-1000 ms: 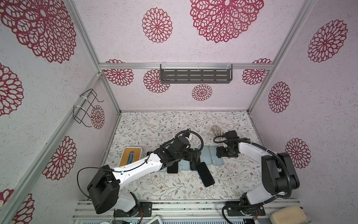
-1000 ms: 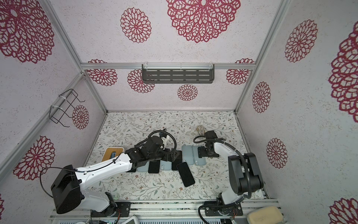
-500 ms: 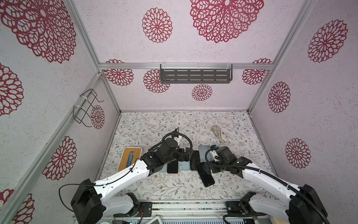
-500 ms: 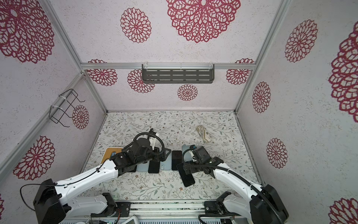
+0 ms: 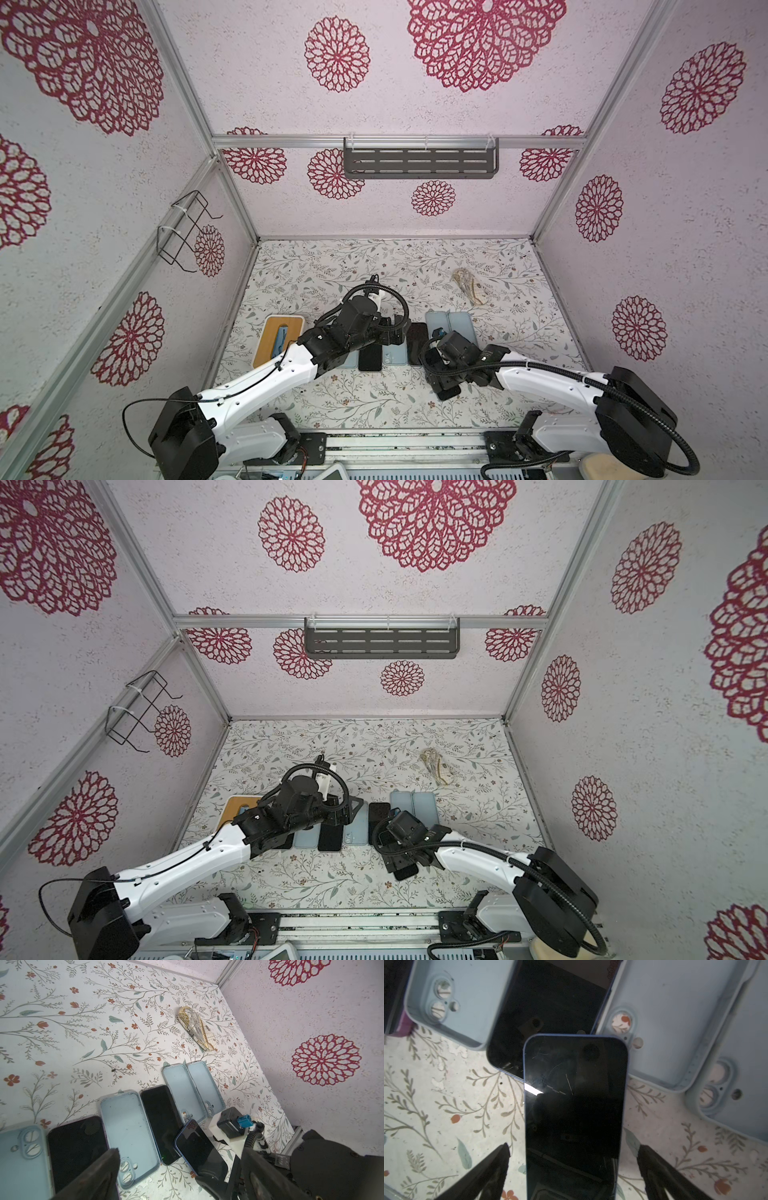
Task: Take the phone out of the phone case
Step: Pick up the phone from the bottom-center of the table.
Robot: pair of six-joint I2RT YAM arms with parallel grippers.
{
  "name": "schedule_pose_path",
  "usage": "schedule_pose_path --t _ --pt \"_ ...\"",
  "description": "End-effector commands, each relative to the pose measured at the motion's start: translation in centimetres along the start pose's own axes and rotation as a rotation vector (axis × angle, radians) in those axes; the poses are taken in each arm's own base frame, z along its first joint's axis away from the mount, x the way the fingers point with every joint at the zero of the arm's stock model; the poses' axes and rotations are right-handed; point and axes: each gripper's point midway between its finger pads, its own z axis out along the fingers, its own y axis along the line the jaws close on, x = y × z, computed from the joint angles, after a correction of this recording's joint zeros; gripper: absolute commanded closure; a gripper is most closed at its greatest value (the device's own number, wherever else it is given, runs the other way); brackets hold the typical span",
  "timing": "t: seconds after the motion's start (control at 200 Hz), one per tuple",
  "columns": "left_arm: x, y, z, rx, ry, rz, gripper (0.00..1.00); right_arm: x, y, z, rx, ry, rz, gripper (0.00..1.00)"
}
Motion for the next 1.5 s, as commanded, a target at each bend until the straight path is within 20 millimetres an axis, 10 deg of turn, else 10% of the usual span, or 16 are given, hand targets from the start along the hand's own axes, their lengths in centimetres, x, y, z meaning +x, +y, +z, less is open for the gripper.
schedule_pose_path --t 0.0,0.38,1.136,1.491 --pt "-0.6 0.2 -0.5 0.001 -0.032 -0.001 0.05 -1.0 0.1 -0.1 0.037 -0.030 0.004 0.01" --pt "-0.5 0.1 -0.4 0.007 -0.031 0.000 0.05 -0.3 0.3 1.5 0.070 0.010 -0.024 0.04" --pt "-0.7 0.6 -0.5 -0.009 -0.039 -0.003 0.05 -1.6 -0.6 -0.5 0.132 -0.048 0.007 0.43" --pt "-0.6 1.2 -0.4 -0.016 -0.042 -0.012 0.05 -4.9 -6.0 -4.3 0.223 -0.172 0.188 0.54"
